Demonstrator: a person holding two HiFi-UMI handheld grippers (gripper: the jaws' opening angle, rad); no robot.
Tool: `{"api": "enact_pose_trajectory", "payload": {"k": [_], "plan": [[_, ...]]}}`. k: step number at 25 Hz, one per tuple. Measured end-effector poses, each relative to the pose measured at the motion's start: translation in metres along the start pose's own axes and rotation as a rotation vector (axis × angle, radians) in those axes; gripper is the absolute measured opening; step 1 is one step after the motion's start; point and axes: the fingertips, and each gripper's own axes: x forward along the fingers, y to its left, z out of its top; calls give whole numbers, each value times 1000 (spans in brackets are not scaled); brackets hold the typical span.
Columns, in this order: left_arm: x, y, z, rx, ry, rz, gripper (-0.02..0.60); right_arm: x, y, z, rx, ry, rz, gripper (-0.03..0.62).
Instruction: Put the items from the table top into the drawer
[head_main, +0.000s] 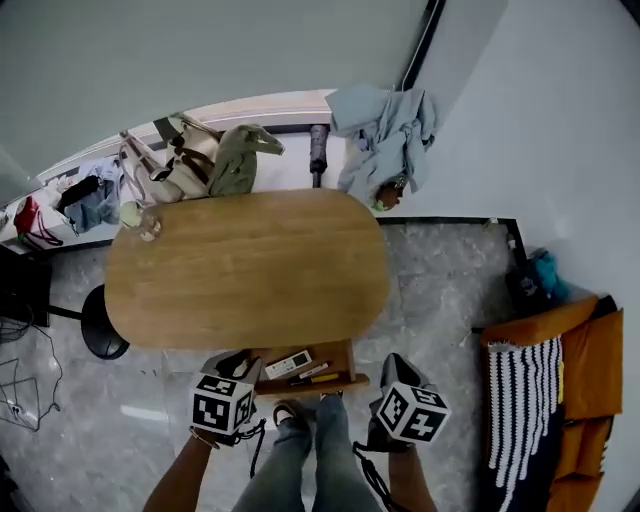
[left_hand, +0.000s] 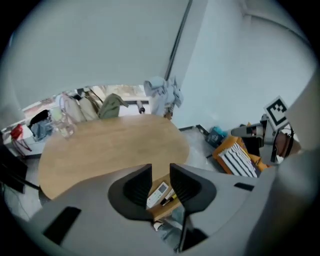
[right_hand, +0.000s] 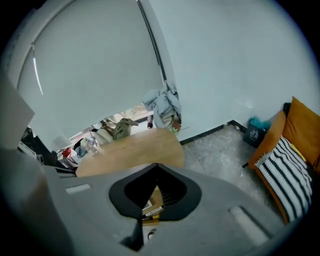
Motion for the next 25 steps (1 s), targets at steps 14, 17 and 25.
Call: {"api": "enact_pose_trajectory", "payload": {"k": [14,17,25], "plan": [[-251,45,165,-180,-673,285,84,-117,87,171,-249,-268,121,5],[-281,43,196,-172,-761,306,67,-133,93,201,-275,-332,122,5],[-317,46,233,-140,-851,339,35,-151,117,244,-350,-419,129,5]]}}
